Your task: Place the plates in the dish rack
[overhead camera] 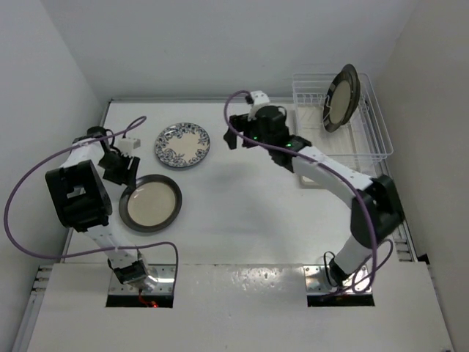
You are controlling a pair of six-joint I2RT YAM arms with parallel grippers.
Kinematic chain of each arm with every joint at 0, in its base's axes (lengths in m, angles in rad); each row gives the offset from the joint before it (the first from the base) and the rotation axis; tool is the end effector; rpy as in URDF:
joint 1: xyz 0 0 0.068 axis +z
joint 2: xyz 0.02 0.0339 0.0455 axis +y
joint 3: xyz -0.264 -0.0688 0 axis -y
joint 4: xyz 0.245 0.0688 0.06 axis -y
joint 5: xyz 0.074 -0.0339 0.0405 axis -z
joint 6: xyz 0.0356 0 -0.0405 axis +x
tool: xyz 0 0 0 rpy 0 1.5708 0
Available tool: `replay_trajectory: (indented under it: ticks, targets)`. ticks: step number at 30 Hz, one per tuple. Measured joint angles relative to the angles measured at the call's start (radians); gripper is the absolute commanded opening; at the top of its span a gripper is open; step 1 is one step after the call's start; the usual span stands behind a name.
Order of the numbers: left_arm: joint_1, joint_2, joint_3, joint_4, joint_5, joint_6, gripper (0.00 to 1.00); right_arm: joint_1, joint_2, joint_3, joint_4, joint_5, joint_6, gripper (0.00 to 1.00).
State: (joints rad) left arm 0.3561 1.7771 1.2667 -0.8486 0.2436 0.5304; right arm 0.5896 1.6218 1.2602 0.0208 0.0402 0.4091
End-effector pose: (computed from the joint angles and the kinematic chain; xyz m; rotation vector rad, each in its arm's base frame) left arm 0.3216 0.1105 0.1984 0.2841 2.8271 -0.1846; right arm 0.3225 0.2141 0.3100 -0.1491 1.9572 0.6293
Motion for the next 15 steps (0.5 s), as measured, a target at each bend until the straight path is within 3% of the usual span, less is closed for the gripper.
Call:
replay_trajectory:
  ticks: [1, 3, 5, 7, 15]
  targets:
    - [0.016, 0.000, -0.006, -0.002, 0.003, 0.008, 0.62, 0.018, 0.048, 0.008, 0.006, -0.002, 0.023, 0.73]
    - [0.055, 0.000, -0.021, -0.007, 0.007, 0.032, 0.62, 0.050, 0.143, 0.018, 0.045, -0.003, 0.087, 0.58]
    - [0.081, 0.000, -0.036, -0.012, 0.013, 0.055, 0.67, 0.068, 0.210, 0.018, 0.102, -0.015, 0.179, 0.59]
    - [0.102, 0.000, -0.053, -0.022, 0.023, 0.081, 0.74, 0.069, 0.264, 0.018, 0.181, -0.025, 0.285, 0.71]
    - [0.154, 0.002, -0.103, -0.040, 0.061, 0.141, 0.76, 0.048, 0.563, 0.175, 0.320, -0.016, 0.550, 0.70]
